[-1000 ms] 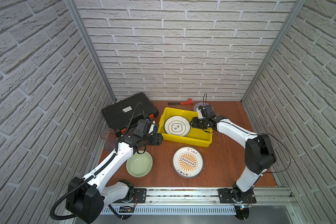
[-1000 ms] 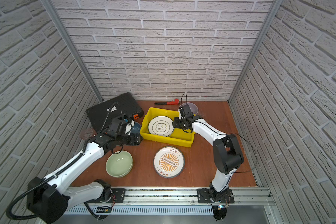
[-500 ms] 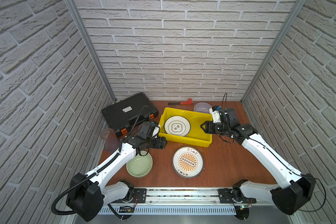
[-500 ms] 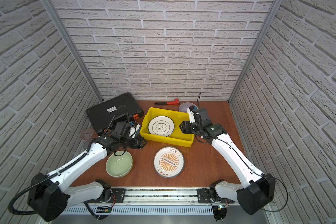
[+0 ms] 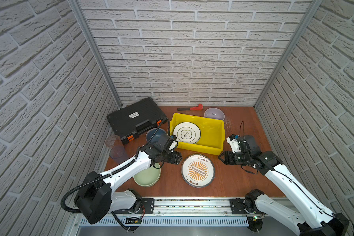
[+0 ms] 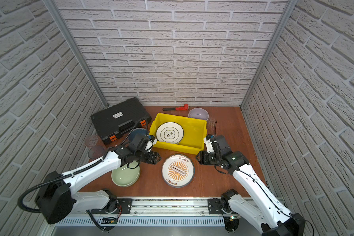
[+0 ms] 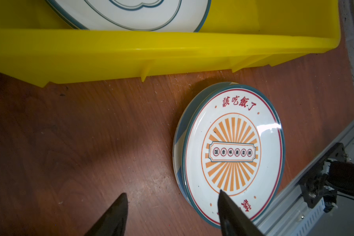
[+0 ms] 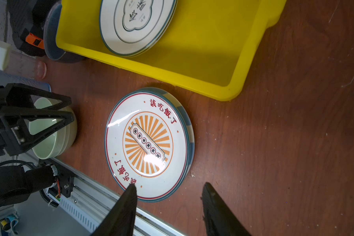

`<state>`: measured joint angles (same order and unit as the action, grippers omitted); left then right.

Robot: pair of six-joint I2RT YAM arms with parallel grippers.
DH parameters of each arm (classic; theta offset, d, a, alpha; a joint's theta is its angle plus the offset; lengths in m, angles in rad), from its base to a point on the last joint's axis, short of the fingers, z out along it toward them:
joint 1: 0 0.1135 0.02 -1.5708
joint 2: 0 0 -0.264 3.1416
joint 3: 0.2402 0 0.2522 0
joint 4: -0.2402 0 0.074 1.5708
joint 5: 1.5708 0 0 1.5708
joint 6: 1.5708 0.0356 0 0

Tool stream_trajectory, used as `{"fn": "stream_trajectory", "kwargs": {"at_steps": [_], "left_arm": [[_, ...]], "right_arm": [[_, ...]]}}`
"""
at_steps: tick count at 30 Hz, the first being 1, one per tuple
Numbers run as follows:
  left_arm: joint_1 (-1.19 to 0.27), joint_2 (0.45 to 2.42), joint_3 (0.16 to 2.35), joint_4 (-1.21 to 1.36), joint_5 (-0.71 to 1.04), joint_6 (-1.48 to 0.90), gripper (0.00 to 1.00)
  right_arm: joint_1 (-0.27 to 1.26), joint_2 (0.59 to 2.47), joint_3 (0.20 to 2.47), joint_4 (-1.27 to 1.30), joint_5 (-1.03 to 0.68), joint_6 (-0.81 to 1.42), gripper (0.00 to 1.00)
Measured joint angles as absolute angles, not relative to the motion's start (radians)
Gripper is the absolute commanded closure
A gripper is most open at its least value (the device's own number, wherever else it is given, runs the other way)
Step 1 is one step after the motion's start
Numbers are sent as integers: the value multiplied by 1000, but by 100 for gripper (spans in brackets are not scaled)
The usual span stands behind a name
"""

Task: Place the mixed dishes into the plastic bin
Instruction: 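Move both grippers to opposite edges of the orange-sunburst plate stack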

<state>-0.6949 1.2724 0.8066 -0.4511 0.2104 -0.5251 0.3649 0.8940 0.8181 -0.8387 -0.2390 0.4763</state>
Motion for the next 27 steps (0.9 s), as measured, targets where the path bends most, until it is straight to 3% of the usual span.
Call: {"fn": "stream_trajectory", "kwargs": {"at_steps": [9, 27], "left_arm": [[-744, 1306, 789, -425, 203, -558, 41], [-783, 1330, 696, -318, 197, -625, 56]], "right_arm": [[365, 870, 715, -828, -269, 518, 50], [365, 857, 403, -495, -321, 685, 59]]}}
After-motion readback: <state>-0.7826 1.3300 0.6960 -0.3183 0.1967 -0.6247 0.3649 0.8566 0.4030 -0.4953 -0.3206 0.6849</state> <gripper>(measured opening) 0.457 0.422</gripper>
